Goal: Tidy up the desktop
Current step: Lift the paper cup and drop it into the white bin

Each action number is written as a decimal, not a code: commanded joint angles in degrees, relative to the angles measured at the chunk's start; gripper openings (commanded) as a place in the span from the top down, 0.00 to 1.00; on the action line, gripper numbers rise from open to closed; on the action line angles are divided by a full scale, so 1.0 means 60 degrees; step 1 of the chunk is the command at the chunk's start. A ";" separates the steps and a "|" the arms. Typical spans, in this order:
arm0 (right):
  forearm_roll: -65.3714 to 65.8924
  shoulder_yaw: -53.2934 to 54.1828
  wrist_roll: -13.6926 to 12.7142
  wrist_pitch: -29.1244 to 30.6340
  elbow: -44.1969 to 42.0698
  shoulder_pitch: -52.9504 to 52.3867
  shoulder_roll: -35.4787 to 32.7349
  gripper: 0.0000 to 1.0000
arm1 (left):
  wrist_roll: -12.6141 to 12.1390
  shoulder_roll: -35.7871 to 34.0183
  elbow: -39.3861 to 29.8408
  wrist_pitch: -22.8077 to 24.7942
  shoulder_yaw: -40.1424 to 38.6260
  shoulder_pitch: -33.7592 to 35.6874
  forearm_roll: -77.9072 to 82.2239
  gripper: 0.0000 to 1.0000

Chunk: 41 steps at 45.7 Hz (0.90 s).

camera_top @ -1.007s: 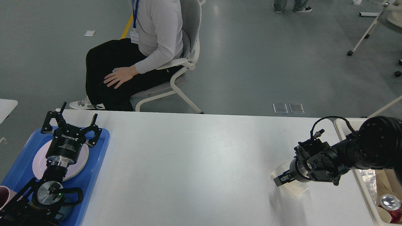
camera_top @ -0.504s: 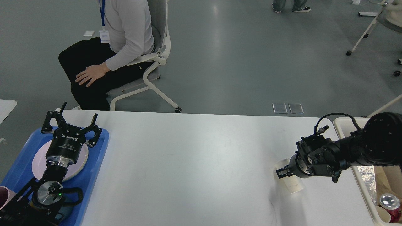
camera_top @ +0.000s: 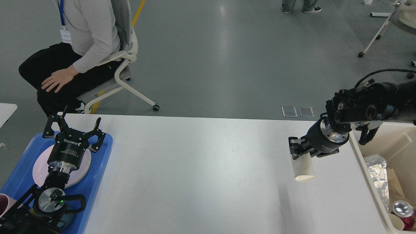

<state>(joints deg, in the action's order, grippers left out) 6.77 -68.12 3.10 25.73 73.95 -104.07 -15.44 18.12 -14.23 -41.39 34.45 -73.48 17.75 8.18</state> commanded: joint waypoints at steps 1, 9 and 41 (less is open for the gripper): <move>-0.1536 -0.0482 -0.0647 0.1261 0.0491 -0.1345 0.0068 1.00 | -0.0002 -0.0002 -0.0001 0.0000 0.0000 0.0000 0.0000 0.04; -0.1875 -0.1520 -0.1555 0.1776 0.1824 -0.3425 -0.0078 1.00 | -0.0002 -0.0002 0.0014 0.0000 0.0000 0.0000 0.0000 0.04; -0.2842 -0.3998 -0.1600 0.0781 0.1754 -0.4090 -0.1747 1.00 | -0.0002 -0.0002 -0.0001 0.0000 0.0000 0.0000 0.0000 0.04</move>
<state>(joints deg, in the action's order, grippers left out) -10.30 -90.93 -6.41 34.37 89.04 -136.44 -21.25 18.10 -14.23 -41.35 34.45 -73.48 17.75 8.18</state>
